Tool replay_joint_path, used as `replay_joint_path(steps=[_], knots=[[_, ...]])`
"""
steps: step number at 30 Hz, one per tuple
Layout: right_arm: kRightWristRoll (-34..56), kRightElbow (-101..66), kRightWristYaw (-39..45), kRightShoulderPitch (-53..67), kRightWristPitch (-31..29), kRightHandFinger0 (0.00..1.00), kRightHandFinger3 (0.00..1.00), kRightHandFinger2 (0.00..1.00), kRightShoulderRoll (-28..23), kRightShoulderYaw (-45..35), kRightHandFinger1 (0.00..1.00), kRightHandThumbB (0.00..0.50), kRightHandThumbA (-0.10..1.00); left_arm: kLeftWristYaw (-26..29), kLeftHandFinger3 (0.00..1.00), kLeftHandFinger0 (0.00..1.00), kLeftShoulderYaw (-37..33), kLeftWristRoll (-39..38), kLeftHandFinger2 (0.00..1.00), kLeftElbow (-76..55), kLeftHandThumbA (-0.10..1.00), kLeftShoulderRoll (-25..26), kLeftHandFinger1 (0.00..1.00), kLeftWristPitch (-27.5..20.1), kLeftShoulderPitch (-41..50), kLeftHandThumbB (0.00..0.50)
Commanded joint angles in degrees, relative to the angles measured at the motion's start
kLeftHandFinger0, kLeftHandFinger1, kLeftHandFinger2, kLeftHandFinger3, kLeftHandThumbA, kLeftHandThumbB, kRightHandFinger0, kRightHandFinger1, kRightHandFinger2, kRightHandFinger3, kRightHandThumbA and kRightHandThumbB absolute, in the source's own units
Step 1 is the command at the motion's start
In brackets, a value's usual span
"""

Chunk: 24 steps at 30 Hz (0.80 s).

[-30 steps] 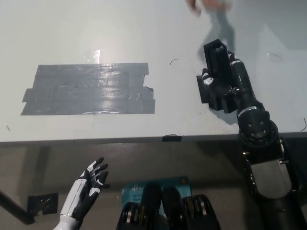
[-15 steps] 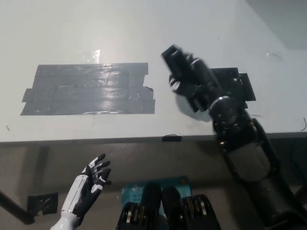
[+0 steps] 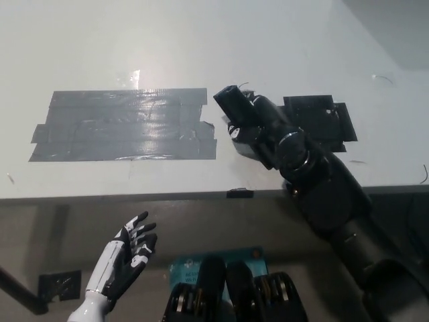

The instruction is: A person hands a stapler to the robot and the robot grabs it with its right hand and places it on the desk infront of it

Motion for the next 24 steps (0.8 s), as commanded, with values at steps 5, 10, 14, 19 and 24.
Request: replay_joint_path(steps=[5,10,14,19,24], knots=[[-5.7,-5.2,-1.1,-0.5,3.8,1.00,1.00,1.00,-3.0,2.3,1.00,0.494,0.88,-0.8,0.93,0.76,-0.3,1.0,0.85,-2.0,0.71,1.1,0.84,0.4,-1.0,0.439],[-4.9,-13.1,-3.1,1.1,1.7,1.00,1.00,1.00,-3.4,-0.3,1.00,0.500,0.98,-0.8,0.93,0.64,-0.2,0.5,0.85,-1.8,0.70,0.9,0.82,0.5,-0.8,0.436],[-4.8,-21.5,-5.0,1.4,0.8,1.00,1.00,1.00,-3.1,-3.6,1.00,0.499,1.00,-0.9,0.94,0.66,-0.2,0.4,0.86,-1.7,0.70,0.9,0.81,0.4,-0.8,0.430],[-5.7,-33.2,-7.4,1.6,-0.7,1.00,1.00,1.00,-3.3,-7.0,1.00,0.467,1.00,-0.7,0.93,0.69,-0.4,1.1,0.84,-1.9,0.73,1.0,0.81,1.1,-0.9,0.447],[-4.7,-45.6,-5.7,1.8,1.7,1.00,1.00,1.00,-3.9,-10.4,1.00,0.470,1.00,-0.8,0.94,0.70,-0.5,1.2,0.86,-1.8,0.72,1.0,0.81,0.6,-0.8,0.431]])
